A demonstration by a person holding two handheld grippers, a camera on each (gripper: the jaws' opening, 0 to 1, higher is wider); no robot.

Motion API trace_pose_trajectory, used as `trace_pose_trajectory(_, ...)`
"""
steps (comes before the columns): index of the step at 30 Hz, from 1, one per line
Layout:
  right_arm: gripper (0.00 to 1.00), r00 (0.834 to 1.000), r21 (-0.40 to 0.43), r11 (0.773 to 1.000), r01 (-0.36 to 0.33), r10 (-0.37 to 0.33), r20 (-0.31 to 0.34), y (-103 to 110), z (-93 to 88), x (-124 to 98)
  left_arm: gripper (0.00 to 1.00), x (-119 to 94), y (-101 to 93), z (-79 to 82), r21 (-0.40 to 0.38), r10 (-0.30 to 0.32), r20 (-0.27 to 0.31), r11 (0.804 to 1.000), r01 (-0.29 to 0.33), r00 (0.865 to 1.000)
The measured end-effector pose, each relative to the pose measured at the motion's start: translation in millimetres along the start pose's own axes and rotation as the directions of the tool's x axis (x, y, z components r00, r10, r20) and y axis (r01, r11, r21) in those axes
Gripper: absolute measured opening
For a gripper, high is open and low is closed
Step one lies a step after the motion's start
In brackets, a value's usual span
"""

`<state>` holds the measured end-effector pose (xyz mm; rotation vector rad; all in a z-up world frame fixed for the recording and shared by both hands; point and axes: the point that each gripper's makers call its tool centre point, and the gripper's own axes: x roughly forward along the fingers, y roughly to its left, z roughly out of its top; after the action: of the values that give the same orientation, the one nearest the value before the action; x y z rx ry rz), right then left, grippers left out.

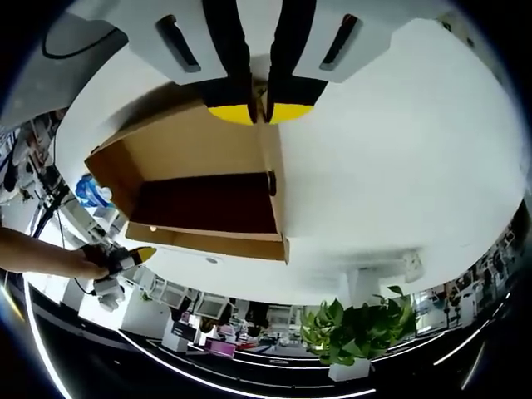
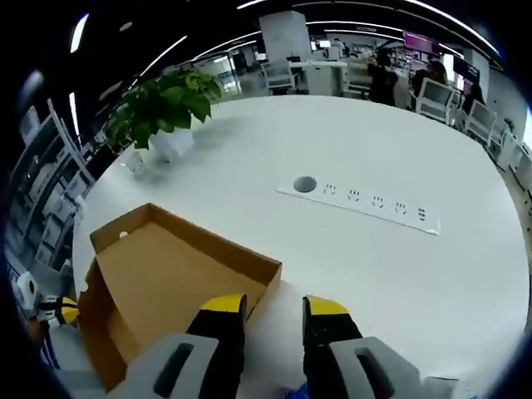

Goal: Operate the shoe box by opening the lid, removing the specified soft item, and placing it in the target area until the item is outside and the box remains undamaged.

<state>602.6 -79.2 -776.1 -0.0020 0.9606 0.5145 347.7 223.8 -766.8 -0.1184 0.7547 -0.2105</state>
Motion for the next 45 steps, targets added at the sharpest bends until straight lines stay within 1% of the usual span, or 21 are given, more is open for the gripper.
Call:
trace_pose_trajectory(2, 0.21, 1.000, 0.041, 0.999, -0.003, 0.004, -0.004, 3, -2.8, 4, 0.03, 0, 0.1, -0.3, -0.001, 0.005, 0.000, 1.000, -0.005, 1.000)
trace_pose_trajectory(6, 0.17, 1.000, 0.057, 0.998, 0.000, 0.001, -0.014, 7, -7.9, 8, 0.03, -1, 0.1, -1.1, -0.010, 0.011, 0.003, 1.000, -0.011, 1.000)
trace_pose_trajectory(10, 0.13, 1.000, 0.104, 0.995, 0.002, 0.000, -0.019, 8, -8.3, 12, 0.02, -2, 0.5, -2.0, -0.016, 0.012, -0.002, 1.000, -0.013, 1.000)
trace_pose_trajectory(12, 0.11, 1.000, 0.108, 0.994, 0.006, -0.003, -0.024, 7, -9.1, 14, 0.02, -2, 0.5, -2.2, -0.013, 0.014, -0.006, 1.000, -0.014, 1.000)
trace_pose_trajectory(14, 0.09, 0.999, 0.146, 0.989, 0.002, 0.004, -0.039, 9, -12.6, 16, 0.02, -2, 0.5, -2.4, -0.015, 0.013, -0.008, 1.000, -0.013, 1.000)
trace_pose_trajectory(15, 0.09, 0.999, 0.178, 0.984, -0.005, 0.013, -0.043, 10, -12.9, 18, 0.02, -2, 0.6, -2.5, -0.018, 0.012, -0.009, 1.000, -0.013, 1.000)
trace_pose_trajectory(18, 0.08, 0.999, 0.190, 0.982, -0.005, 0.015, -0.049, 9, -13.1, 22, 0.02, -2, 0.9, -2.8, -0.025, 0.011, -0.005, 1.000, -0.011, 1.000)
trace_pose_trajectory(21, 0.06, 0.998, 0.195, 0.981, -0.008, 0.019, -0.058, 14, -15.5, 22, 0.02, -2, 1.4, -2.3, -0.030, 0.012, -0.003, 0.999, -0.012, 1.000)
trace_pose_trajectory(24, 0.02, 0.998, 0.199, 0.980, -0.010, 0.023, -0.063, 16, -16.5, 23, 0.02, -2, 1.3, -2.1, -0.030, 0.013, -0.003, 0.999, -0.013, 1.000)
trace_pose_trajectory(30, 0.00, 0.998, 0.193, 0.981, 0.004, 0.009, -0.064, 15, -16.3, 21, 0.02, -2, 1.1, -2.1, -0.037, 0.012, -0.001, 0.999, -0.012, 1.000)
trace_pose_trajectory(38, 0.00, 0.999, 0.178, 0.984, 0.018, -0.010, -0.046, 19, -16.3, 12, 0.02, -1, 0.6, -2.3, -0.047, 0.008, -0.002, 0.999, -0.008, 1.000)
trace_pose_trajectory(45, 0.00, 0.999, 0.167, 0.986, 0.022, -0.016, -0.036, 16, -11.2, 8, 0.02, -1, 0.2, -2.4, -0.058, 0.004, 0.002, 0.998, -0.004, 1.000)
